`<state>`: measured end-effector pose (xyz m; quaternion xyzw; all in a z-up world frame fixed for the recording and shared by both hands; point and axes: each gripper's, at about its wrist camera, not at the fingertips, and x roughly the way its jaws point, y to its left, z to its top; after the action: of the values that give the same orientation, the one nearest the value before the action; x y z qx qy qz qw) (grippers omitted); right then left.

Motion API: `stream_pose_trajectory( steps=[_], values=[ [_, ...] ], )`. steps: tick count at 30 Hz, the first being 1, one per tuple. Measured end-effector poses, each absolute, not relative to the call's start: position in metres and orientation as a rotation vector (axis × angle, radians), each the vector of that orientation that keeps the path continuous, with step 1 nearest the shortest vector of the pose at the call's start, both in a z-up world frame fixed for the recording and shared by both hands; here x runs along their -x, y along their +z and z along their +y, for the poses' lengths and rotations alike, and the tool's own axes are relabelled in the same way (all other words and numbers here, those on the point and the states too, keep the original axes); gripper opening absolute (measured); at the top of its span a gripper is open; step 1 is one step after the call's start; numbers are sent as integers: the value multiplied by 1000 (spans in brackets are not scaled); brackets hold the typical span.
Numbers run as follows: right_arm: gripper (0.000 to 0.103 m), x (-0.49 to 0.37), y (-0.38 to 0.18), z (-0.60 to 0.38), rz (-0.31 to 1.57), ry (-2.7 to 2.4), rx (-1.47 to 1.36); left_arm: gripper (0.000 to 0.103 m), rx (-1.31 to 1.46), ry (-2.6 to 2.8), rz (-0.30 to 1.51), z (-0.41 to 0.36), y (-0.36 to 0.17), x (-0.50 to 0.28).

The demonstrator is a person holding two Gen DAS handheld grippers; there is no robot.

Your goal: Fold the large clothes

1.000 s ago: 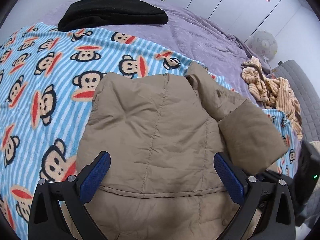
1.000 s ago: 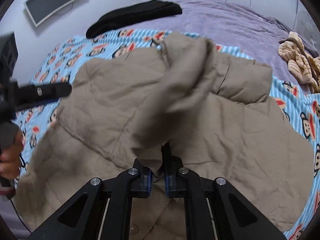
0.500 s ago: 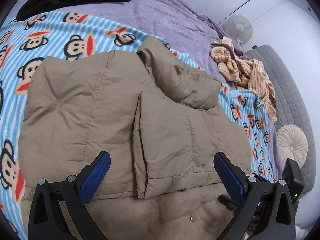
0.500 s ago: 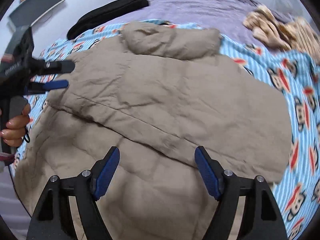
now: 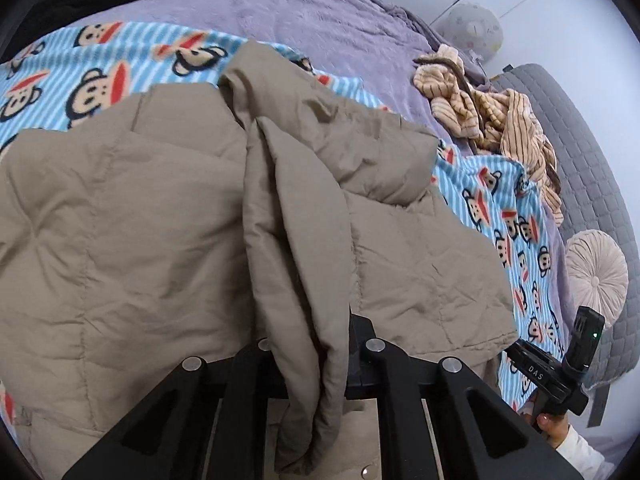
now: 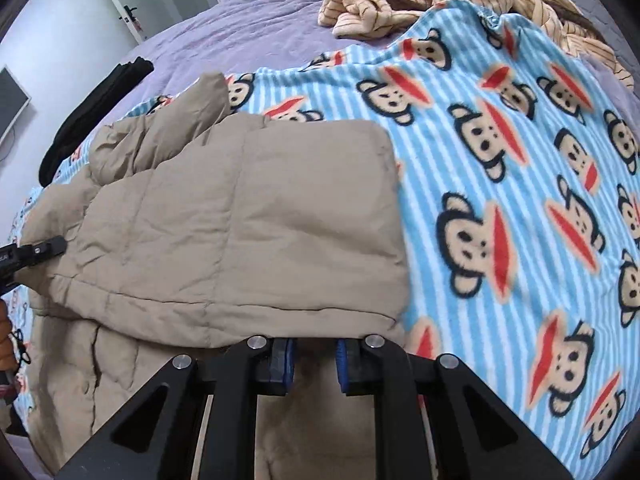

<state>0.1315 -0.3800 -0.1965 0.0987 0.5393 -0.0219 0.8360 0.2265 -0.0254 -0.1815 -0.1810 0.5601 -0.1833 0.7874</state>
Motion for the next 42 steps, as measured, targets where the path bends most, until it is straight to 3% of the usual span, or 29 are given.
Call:
stream_pose_trajectory(
  steps=[7,10,12,14,16,18,19,20,21,23,24,25,33,42],
  values=[
    [12,-126,-229,-400,1192,-64,-271,14,313,-309,1258,-13,-212,-226],
    [17,-116,-220,-401,1217,-36,-306,17,319,-257,1244,-5,-204,-223],
    [26,-104,-211,-406,1232,-28,-334,41,275,-199,1223,2,-193,-218],
    [54,-87,-198,-411,1212,-37,-360,65,223,-145,1166,12,-176,-211],
    [55,-68,-183,-420,1162,-88,-372,65,202,-148,1126,20,-162,-205],
    [54,-64,-173,-432,1121,-127,-409,65,188,-150,1108,24,-153,-204],
    [37,-67,-170,-441,1099,-130,-449,65,184,-156,1100,23,-149,-206],
    [12,-74,-169,-448,1087,-127,-489,65,170,-174,1094,20,-146,-208],
    [8,-85,-169,-455,1079,-119,-537,65,157,-185,1088,14,-144,-210],
    [8,-107,-168,-461,1041,-89,-610,62,124,-212,1073,-2,-142,-214],
    [8,-119,-168,-458,1031,-71,-610,53,111,-232,1073,-11,-143,-216],
    [8,-130,-169,-453,1032,-54,-591,52,103,-247,1077,-20,-145,-216],
    [3,-158,-238,-426,1170,-58,-437,52,61,-180,1144,-32,-205,-214],
    [7,-152,-224,-426,1183,-81,-417,52,13,-140,1142,-33,-195,-206]
  ],
)
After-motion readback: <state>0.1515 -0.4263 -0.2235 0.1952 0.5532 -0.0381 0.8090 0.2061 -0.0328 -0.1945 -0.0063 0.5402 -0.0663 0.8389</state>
